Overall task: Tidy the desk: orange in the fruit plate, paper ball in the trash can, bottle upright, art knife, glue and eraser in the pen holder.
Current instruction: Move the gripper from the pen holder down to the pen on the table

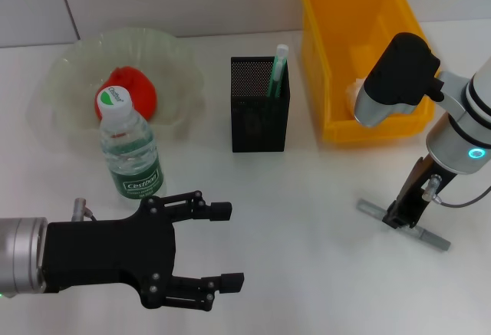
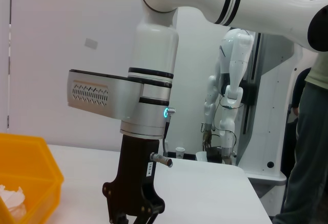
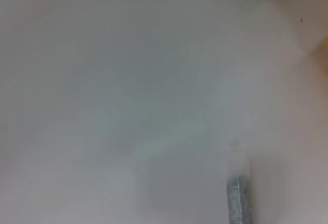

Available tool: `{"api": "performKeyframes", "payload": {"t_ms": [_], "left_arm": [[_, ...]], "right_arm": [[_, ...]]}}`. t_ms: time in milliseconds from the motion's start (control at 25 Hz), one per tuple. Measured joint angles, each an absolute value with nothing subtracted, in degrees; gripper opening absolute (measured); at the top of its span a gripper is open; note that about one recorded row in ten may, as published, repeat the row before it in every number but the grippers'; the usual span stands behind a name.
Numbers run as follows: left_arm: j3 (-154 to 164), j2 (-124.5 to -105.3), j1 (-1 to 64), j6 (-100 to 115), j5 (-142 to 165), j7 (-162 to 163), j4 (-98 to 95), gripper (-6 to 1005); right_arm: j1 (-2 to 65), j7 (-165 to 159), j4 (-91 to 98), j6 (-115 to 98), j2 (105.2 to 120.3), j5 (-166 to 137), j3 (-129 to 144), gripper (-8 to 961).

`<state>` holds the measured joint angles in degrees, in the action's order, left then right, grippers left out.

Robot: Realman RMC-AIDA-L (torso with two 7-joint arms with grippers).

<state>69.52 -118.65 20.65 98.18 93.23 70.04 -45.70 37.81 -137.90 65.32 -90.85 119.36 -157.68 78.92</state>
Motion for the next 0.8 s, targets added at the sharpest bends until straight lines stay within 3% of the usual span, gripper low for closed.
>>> {"api": "performKeyframes", "payload": {"t_ms": [800], "left_arm": [[69.5,-118.56,20.65,98.18,93.17,69.97,-45.7,861]], "right_arm": [[38.13,-138.7,66.09,-91.1,119.26,-157.77,78.86,114]]}}
